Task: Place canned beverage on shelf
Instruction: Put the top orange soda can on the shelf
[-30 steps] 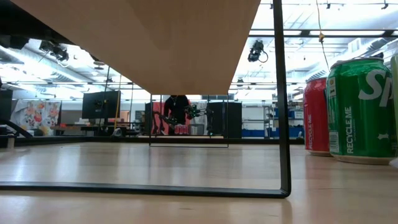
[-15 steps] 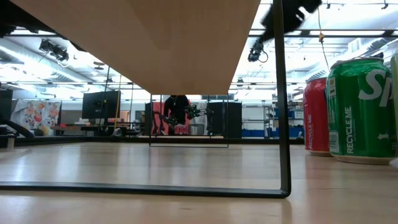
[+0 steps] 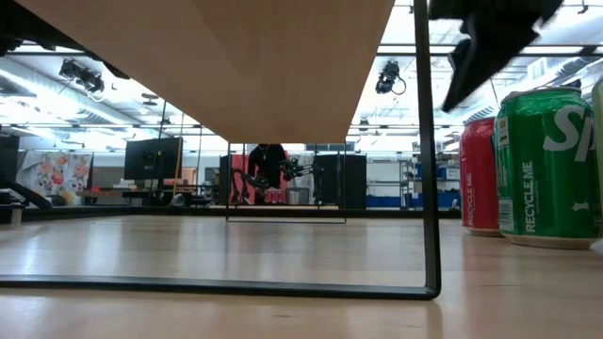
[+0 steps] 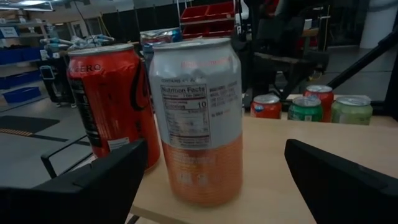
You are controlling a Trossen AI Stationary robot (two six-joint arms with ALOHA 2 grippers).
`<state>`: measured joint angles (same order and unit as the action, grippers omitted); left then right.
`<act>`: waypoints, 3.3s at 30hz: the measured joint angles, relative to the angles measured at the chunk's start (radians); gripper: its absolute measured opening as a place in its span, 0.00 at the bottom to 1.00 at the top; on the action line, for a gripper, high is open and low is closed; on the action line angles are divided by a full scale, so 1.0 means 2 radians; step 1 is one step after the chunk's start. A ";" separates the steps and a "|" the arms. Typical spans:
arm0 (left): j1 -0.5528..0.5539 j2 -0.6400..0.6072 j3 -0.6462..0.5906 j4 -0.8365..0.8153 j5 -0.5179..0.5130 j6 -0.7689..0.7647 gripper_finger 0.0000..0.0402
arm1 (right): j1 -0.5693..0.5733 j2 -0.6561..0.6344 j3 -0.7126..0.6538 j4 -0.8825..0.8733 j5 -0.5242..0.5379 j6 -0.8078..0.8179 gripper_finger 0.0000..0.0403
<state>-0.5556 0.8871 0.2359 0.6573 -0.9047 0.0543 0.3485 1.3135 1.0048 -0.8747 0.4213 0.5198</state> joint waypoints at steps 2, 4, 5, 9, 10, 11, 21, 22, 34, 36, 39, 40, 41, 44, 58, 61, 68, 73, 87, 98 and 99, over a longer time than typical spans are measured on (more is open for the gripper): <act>0.000 0.000 0.000 -0.005 0.000 -0.003 0.98 | -0.003 0.000 -0.014 0.000 -0.001 0.000 0.95; 0.000 0.000 0.000 -0.005 0.000 -0.005 0.98 | -0.005 0.000 -0.026 -0.002 -0.002 0.004 0.95; 0.000 0.000 0.000 -0.005 0.000 -0.005 0.98 | -0.006 0.000 -0.030 0.000 -0.003 0.007 0.95; 0.000 0.000 0.000 -0.005 0.000 -0.005 0.98 | -0.007 0.000 -0.046 0.002 -0.033 0.011 0.95; 0.000 0.000 0.000 -0.005 0.000 -0.005 0.98 | -0.009 0.000 -0.050 0.002 -0.041 0.011 0.95; 0.000 0.000 0.000 -0.005 0.000 -0.005 0.98 | -0.012 0.000 -0.054 0.002 -0.050 0.013 0.95; 0.000 0.000 0.000 -0.005 0.019 -0.019 0.98 | -0.039 0.000 -0.062 0.010 -0.068 0.007 0.84; 0.000 0.000 0.000 -0.005 0.031 -0.021 0.98 | -0.040 0.000 -0.062 0.011 -0.068 0.005 0.82; 0.000 0.000 0.000 -0.038 0.085 -0.066 0.98 | -0.045 -0.034 -0.003 -0.014 -0.062 -0.021 0.81; 0.000 0.000 0.000 -0.038 0.083 -0.066 0.98 | -0.045 -0.033 0.024 -0.026 -0.062 -0.024 0.81; 0.001 0.000 0.000 -0.039 0.076 -0.061 0.98 | -0.044 -0.033 0.063 -0.038 -0.062 -0.029 0.81; 0.001 0.000 0.000 -0.039 0.074 -0.061 0.98 | -0.043 -0.033 0.076 -0.038 -0.062 -0.036 0.81; 0.002 0.000 0.000 -0.039 0.073 -0.060 0.98 | -0.041 -0.033 0.089 -0.038 -0.061 -0.045 0.81; 0.002 0.000 0.000 -0.039 0.073 -0.059 0.98 | -0.032 -0.032 0.126 -0.031 -0.040 -0.072 0.81; 0.020 0.000 0.000 -0.053 0.073 -0.083 0.98 | -0.032 0.120 0.295 -0.002 -0.014 -0.223 0.81; 0.020 0.000 0.000 -0.061 0.073 -0.087 0.98 | -0.045 0.155 0.339 -0.013 -0.013 -0.246 0.81; 0.020 0.001 0.000 -0.062 0.074 -0.088 0.98 | -0.087 0.202 0.386 -0.021 -0.046 -0.279 0.81; 0.020 0.001 0.000 -0.062 0.074 -0.088 0.98 | -0.107 0.211 0.388 -0.026 -0.064 -0.288 0.81; 0.020 0.001 0.000 -0.063 0.073 -0.088 0.98 | -0.127 0.208 0.390 -0.033 -0.077 -0.288 0.90; 0.020 0.001 0.000 -0.063 0.073 -0.088 0.98 | -0.118 0.204 0.390 -0.030 -0.057 -0.309 0.92; 0.020 0.001 0.000 -0.063 0.073 -0.088 0.98 | -0.115 0.201 0.390 -0.030 -0.052 -0.311 0.93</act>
<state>-0.5163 0.8898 0.2359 0.5308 -0.7582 -0.1211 0.1176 1.7163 1.7840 -0.9340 0.3180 -0.1017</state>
